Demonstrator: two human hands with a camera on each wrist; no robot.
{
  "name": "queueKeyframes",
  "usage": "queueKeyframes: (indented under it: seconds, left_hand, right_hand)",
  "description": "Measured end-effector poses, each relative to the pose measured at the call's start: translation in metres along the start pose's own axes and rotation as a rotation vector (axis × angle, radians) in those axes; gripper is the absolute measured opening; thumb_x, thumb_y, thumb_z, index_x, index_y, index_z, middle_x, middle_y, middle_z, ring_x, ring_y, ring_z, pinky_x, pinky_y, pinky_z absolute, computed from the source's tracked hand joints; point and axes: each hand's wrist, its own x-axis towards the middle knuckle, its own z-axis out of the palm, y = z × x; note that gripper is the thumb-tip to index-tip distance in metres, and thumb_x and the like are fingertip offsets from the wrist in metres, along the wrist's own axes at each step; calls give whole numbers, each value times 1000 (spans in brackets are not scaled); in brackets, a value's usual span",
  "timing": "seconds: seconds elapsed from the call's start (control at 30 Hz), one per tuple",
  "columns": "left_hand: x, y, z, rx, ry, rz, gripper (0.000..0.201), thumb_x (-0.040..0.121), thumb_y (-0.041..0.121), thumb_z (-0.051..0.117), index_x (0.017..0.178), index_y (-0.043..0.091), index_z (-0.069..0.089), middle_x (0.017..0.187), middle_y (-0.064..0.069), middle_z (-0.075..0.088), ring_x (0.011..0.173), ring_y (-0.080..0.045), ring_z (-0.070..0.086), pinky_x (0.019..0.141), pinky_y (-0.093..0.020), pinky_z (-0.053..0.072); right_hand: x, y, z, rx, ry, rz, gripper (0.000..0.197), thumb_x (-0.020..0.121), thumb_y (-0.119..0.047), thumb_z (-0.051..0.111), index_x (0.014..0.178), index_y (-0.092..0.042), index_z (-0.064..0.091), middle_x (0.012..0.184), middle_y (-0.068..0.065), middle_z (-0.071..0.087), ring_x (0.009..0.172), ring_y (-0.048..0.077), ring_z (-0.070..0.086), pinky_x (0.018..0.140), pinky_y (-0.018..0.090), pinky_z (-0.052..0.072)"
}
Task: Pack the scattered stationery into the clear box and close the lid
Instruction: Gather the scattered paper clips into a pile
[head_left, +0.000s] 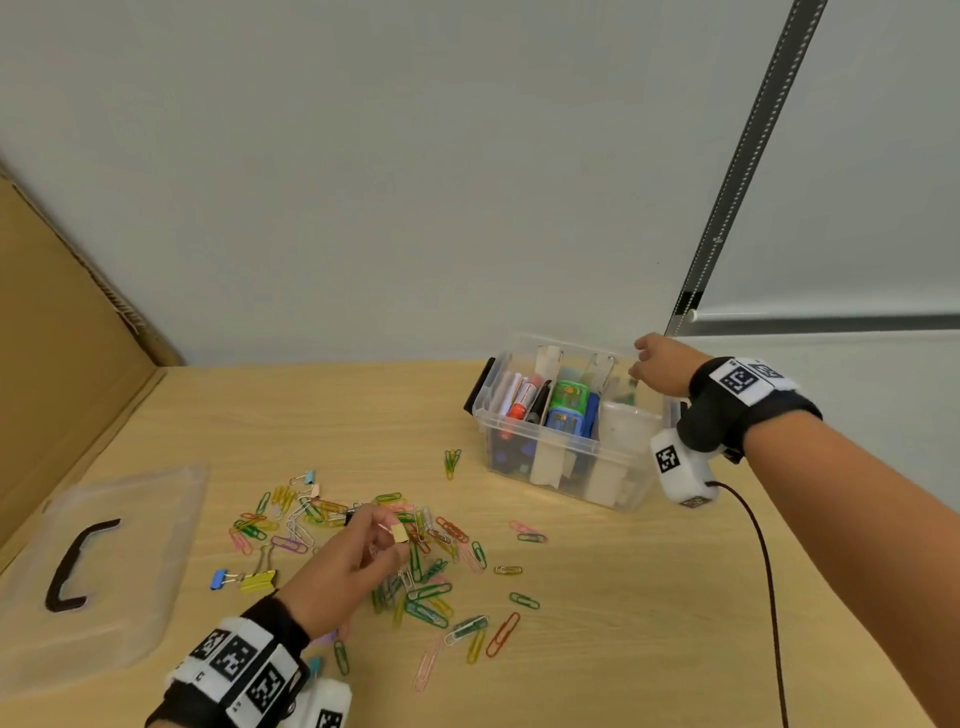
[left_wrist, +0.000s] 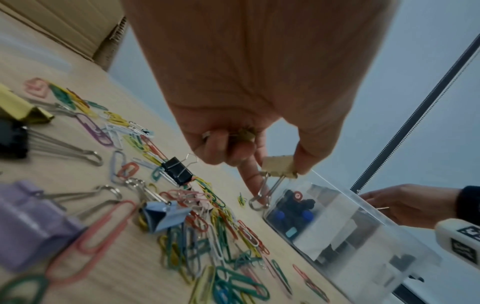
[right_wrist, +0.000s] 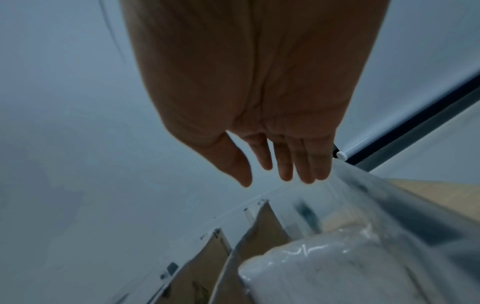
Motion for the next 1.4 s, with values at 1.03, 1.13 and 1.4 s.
queueKeyframes:
  seconds: [1.03, 1.13, 1.4]
  left_hand:
    - [248, 247, 125, 979, -210, 208, 40, 79, 16, 61, 119, 13, 58, 118, -11, 60, 105, -32, 62, 87, -43, 53]
    - [234, 251, 115, 853, -180, 206, 34, 92, 14, 46, 123, 9, 58, 123, -11, 61, 111, -29, 59, 92, -36, 50]
    - [134, 193, 39, 363, 241, 458, 30, 93, 20, 45, 120, 19, 58, 122, -1, 57, 114, -19, 50, 98, -34, 42]
  right_hand:
    - [-59, 51, 92, 365, 319, -30, 52, 97, -21, 30, 146, -20, 14, 139, 14, 42, 122, 30, 48, 93, 44, 46]
    - [-61, 50, 90, 324, 294, -8, 58, 98, -20, 31, 150, -17, 6, 146, 14, 36, 129, 29, 43, 96, 43, 42]
    - [-64, 49, 90, 106, 287, 52, 60, 96, -24, 31, 150, -14, 7, 150, 17, 31, 134, 35, 34, 109, 50, 31]
